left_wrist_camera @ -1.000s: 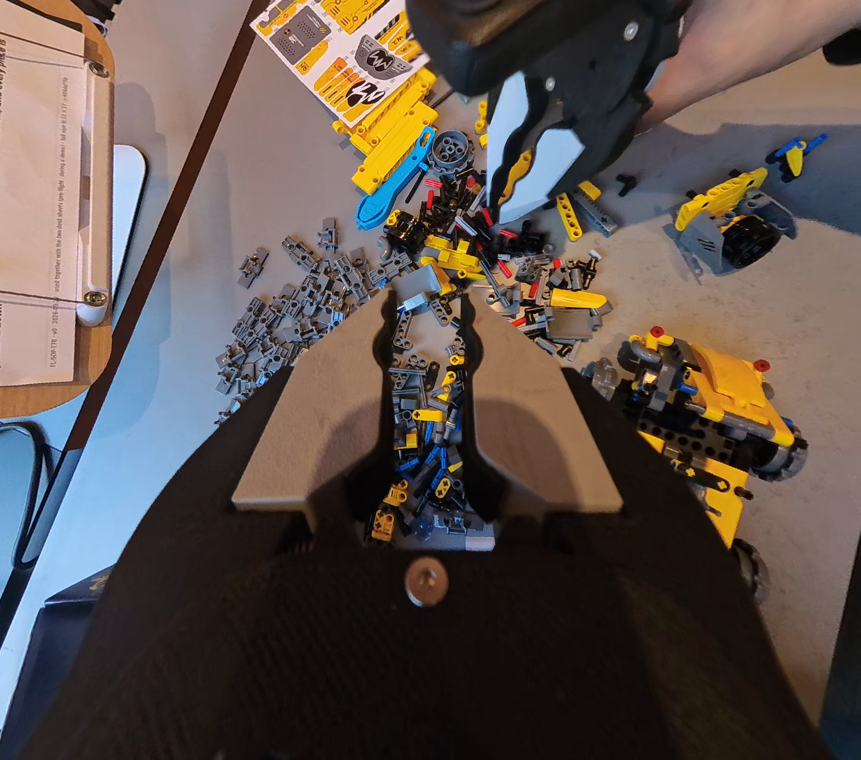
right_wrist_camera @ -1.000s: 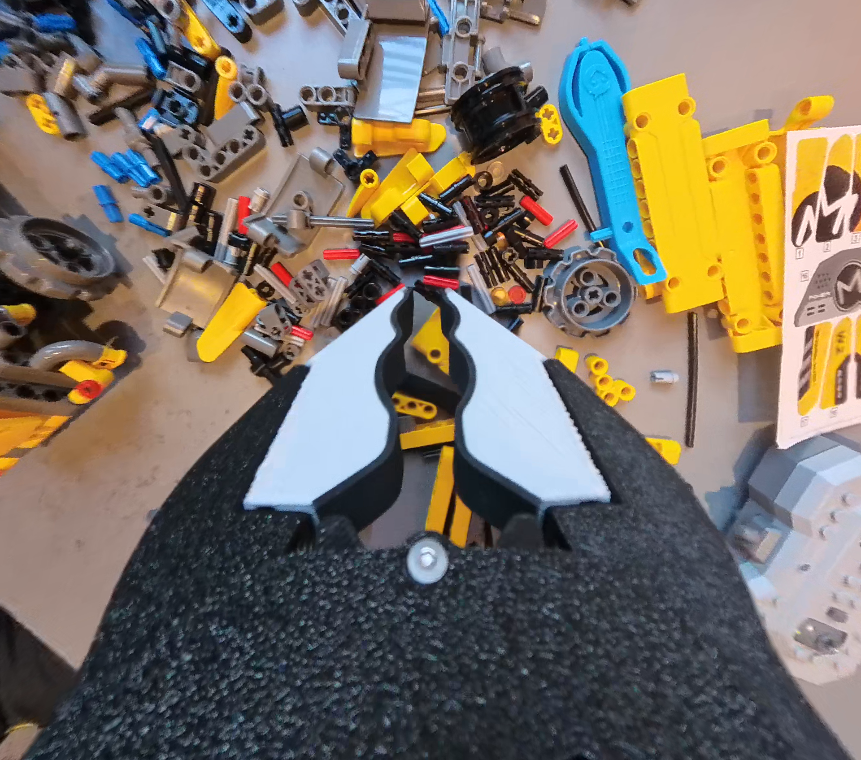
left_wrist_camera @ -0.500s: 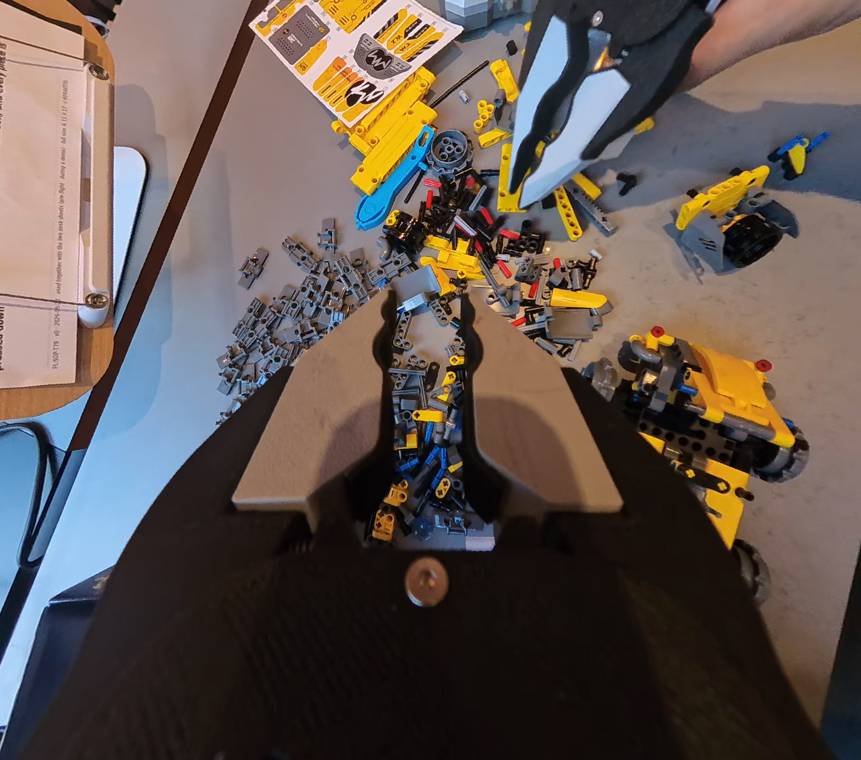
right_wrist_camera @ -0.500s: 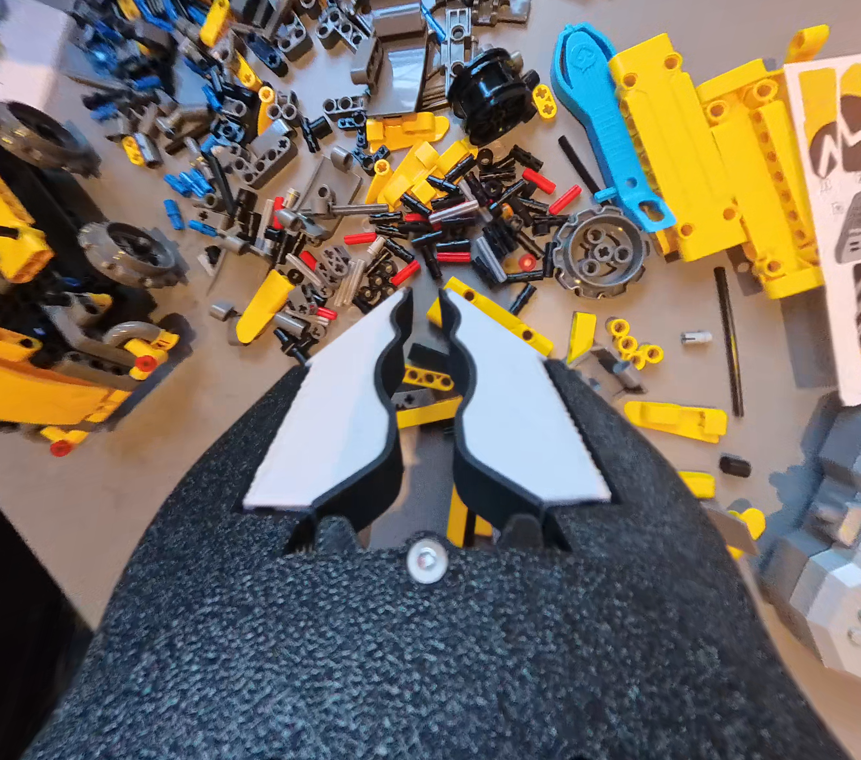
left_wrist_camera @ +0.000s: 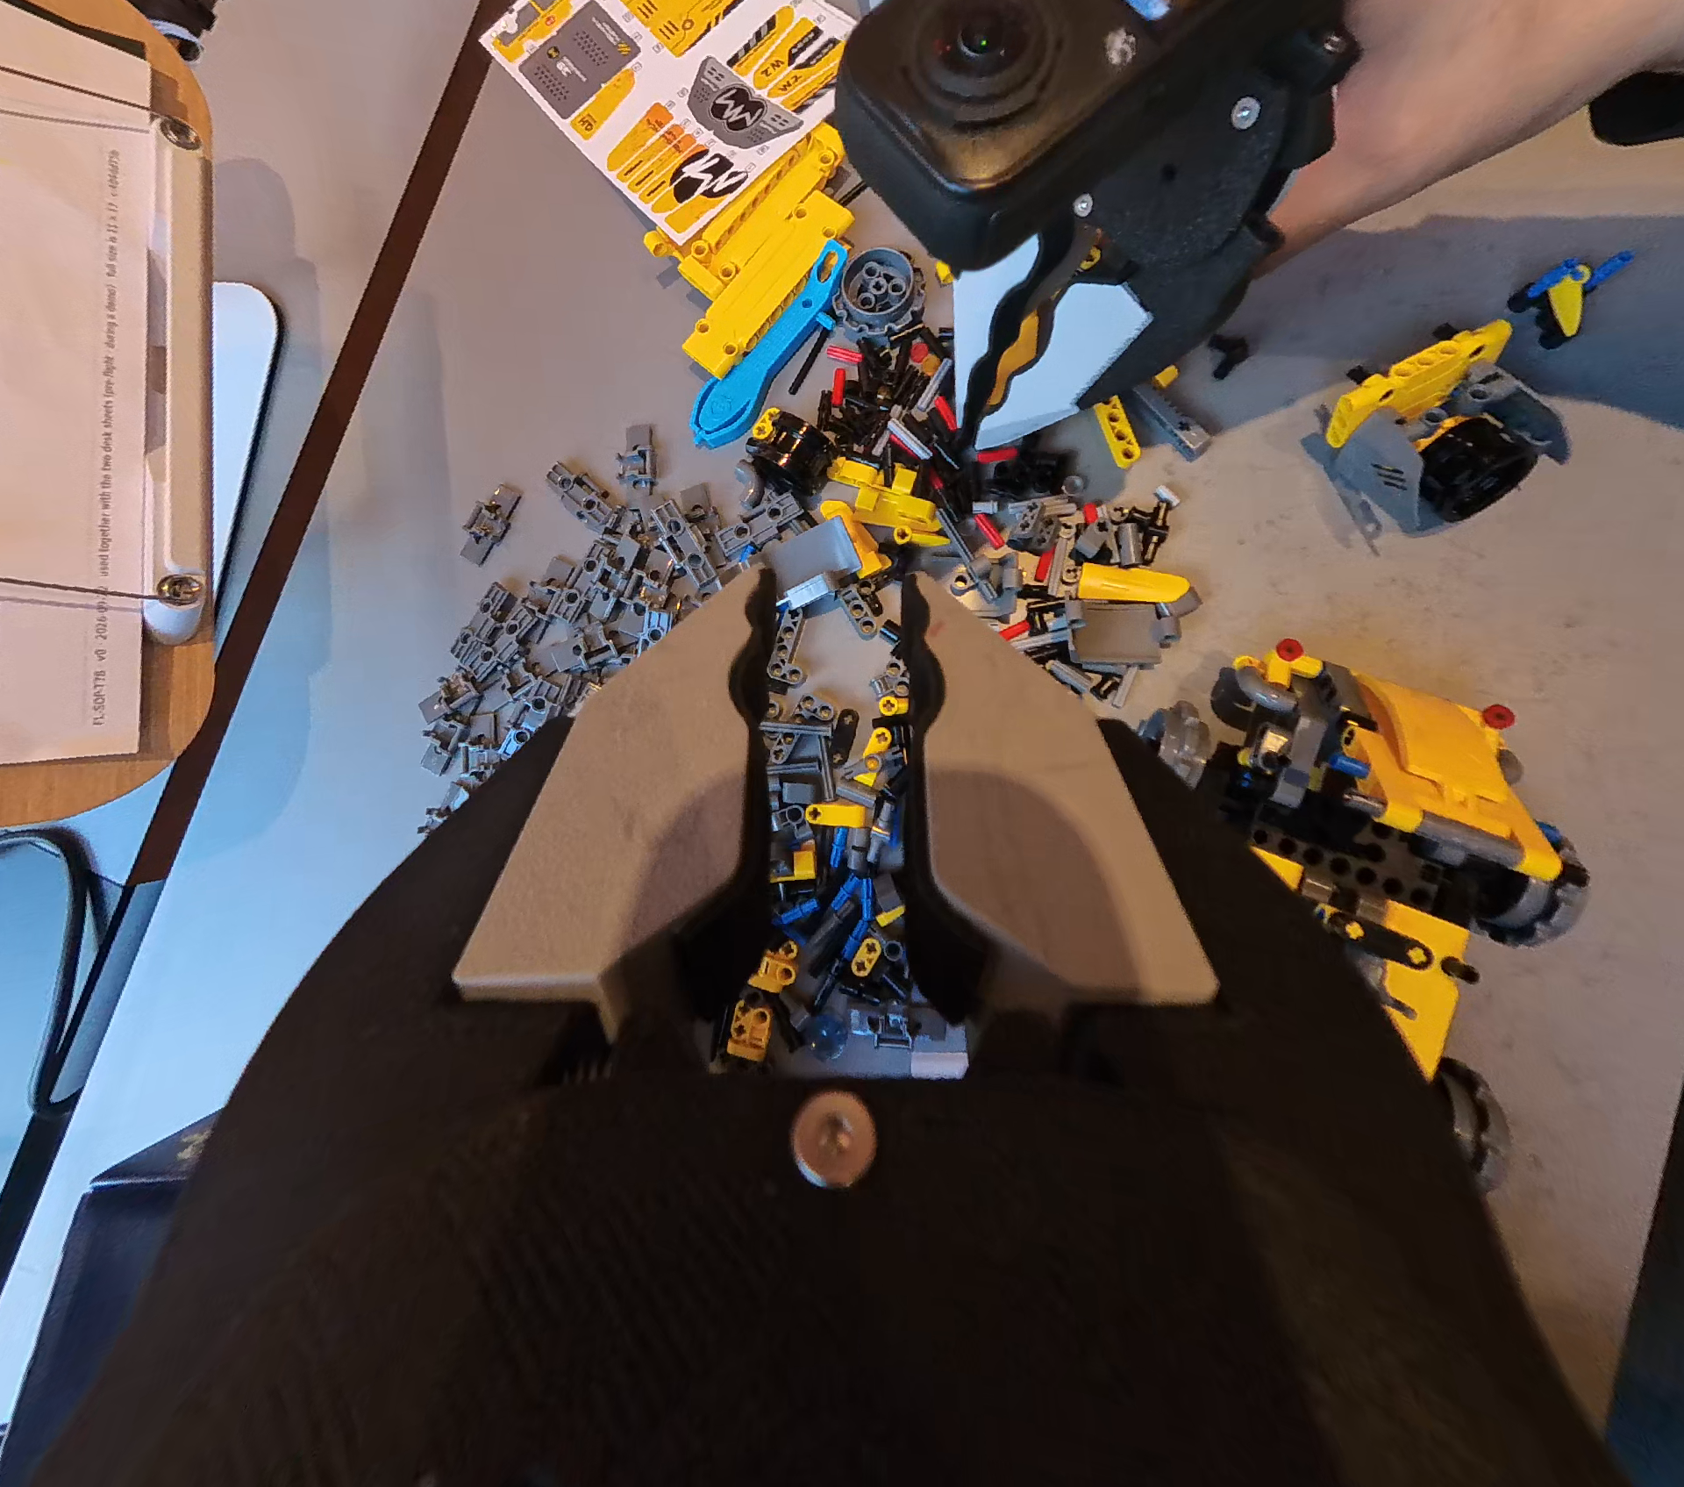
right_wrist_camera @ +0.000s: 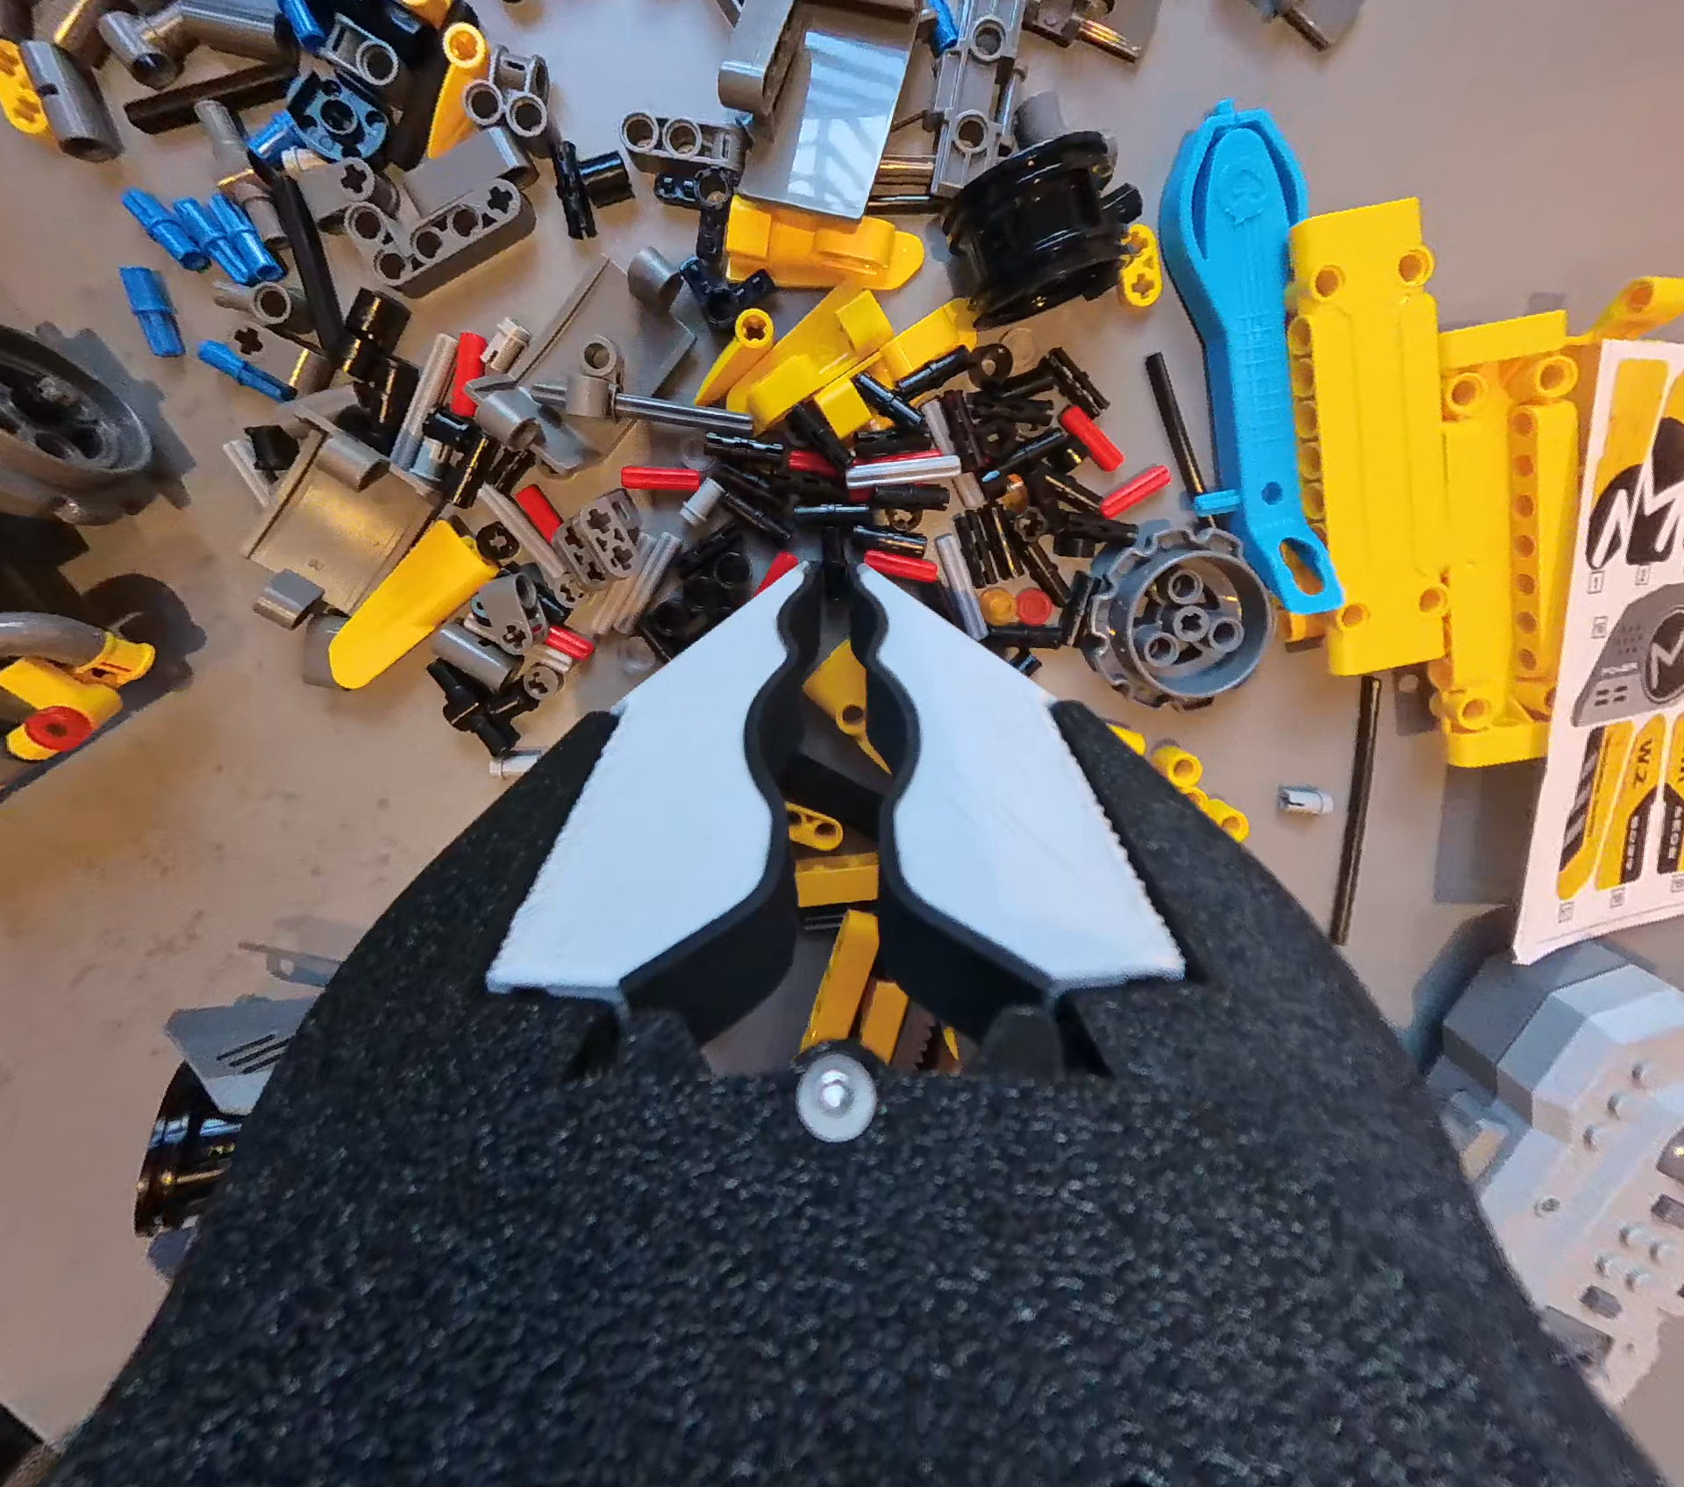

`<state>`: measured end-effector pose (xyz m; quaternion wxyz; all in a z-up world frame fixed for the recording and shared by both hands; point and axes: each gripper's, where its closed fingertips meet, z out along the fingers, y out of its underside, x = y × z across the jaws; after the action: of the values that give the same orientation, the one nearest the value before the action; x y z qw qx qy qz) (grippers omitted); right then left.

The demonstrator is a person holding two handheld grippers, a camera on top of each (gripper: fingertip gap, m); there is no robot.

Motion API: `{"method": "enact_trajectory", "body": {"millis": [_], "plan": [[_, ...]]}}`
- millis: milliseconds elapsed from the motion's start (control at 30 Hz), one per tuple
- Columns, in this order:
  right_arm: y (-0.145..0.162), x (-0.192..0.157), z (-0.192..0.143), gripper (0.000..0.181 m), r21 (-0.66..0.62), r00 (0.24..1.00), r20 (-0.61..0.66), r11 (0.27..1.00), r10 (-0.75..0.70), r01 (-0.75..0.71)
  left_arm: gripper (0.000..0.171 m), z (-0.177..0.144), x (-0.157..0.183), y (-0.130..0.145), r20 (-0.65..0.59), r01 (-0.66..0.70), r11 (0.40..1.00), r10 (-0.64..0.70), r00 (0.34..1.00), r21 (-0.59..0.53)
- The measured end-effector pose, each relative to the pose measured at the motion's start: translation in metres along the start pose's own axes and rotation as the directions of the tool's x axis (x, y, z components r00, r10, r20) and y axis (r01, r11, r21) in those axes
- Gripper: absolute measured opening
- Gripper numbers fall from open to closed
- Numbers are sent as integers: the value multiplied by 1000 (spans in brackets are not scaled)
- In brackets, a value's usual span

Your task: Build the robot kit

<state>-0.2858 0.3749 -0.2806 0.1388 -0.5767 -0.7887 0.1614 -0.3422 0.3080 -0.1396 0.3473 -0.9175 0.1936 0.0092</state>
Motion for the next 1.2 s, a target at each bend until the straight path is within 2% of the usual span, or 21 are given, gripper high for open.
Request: {"method": "enact_trajectory", "body": {"millis": [233, 400, 567, 700, 767, 867, 1033, 1200], "plan": [[2, -4, -12, 4, 42, 1000, 9, 999, 19, -19, 25, -1, 1, -1, 0, -5, 1000, 5, 1000, 4], [15, -10, -56, 4, 111, 998, -38, 993, 40, -35, 25, -4, 0, -1, 2, -1, 1000, 1, 1000, 11], [64, -8, -111, 4, 159, 980, -125, 978, 152, -132, 25, -4, 0, -1, 3, 0, 1000, 0, 1000, 13], [119, 4, -136, 4, 201, 914, -191, 926, 358, -320, 25, -5, 1, -1, 8, -3, 1000, 3, 1000, 11], [141, 3, -138, 4, 213, 873, -182, 885, 452, -414, 25, -5, -1, -2, 12, 3, 1000, -3, 1000, 15], [170, 1, -130, 4, 178, 851, -219, 877, 478, -446, 25, -4, -3, -1, 17, 10, 1000, -10, 1000, 12], [186, -5, -110, 4, 121, 852, -220, 879, 476, -460, 25, -1, -2, 1, 17, 5, 1000, -5, 1000, 0], [196, -3, -105, 4, 98, 838, -252, 874, 484, -475, 26, 1, -3, 2, 17, 8, 1000, -7, 1000, -5]]}}
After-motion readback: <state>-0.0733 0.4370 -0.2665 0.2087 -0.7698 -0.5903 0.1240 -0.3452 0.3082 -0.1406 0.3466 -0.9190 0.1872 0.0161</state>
